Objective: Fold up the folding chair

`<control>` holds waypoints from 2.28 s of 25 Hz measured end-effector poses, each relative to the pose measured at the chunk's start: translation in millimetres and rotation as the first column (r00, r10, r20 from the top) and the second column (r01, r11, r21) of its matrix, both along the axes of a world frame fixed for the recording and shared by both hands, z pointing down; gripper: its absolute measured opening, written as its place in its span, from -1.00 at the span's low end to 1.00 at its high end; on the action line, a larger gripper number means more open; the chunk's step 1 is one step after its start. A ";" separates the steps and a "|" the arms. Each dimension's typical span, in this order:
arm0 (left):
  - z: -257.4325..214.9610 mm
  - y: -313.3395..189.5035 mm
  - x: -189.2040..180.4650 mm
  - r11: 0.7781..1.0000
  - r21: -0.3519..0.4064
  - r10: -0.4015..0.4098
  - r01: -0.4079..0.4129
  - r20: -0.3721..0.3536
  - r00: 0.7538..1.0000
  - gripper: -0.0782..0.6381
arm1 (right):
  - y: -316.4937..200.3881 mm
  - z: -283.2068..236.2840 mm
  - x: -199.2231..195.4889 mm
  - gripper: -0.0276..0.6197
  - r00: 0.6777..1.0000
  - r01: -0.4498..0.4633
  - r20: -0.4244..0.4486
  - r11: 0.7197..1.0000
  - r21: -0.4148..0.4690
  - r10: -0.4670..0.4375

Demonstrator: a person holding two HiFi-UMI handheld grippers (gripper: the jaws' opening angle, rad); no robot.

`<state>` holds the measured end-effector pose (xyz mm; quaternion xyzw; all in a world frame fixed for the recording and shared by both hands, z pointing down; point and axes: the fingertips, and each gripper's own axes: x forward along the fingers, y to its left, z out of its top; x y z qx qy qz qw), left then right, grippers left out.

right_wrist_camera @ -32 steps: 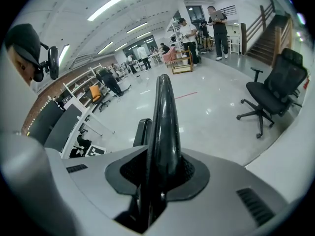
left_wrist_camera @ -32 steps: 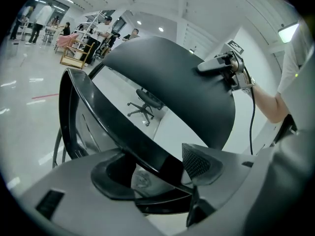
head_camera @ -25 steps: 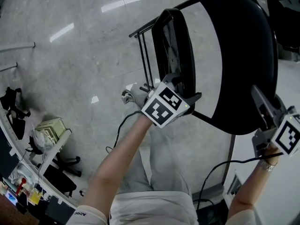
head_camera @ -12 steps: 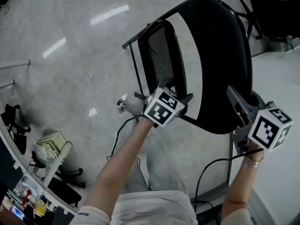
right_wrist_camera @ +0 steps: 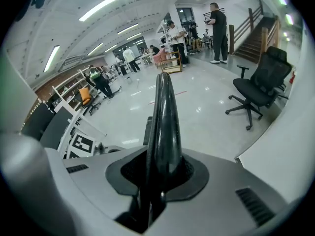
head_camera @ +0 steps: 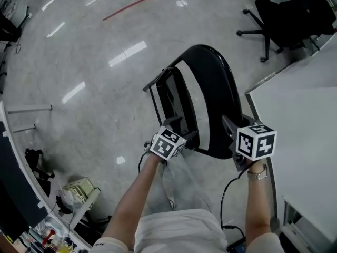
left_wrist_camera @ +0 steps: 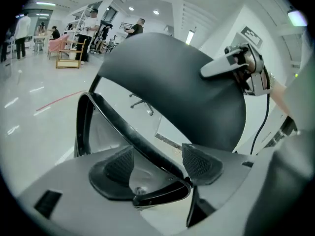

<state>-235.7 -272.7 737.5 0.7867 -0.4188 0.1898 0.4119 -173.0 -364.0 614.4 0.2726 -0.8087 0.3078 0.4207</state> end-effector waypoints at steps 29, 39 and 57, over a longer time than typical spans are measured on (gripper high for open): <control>-233.2 -73.6 -71.5 0.312 0.066 0.622 -0.948 0.740 0.256 0.07 | 83.6 -35.5 -78.1 -0.74 0.999 -0.030 -0.044 0.999 0.018 0.031; -170.4 -67.6 -78.2 -0.276 -0.283 0.656 -0.919 0.644 -0.395 0.07 | 96.9 -37.2 -108.6 -0.74 0.998 -0.023 -0.058 0.999 0.032 0.025; -150.9 13.1 -15.4 -0.566 -0.481 0.568 -0.669 0.360 -0.740 -0.58 | 155.2 -52.3 -37.9 -0.74 0.989 -0.145 0.043 0.986 0.085 0.141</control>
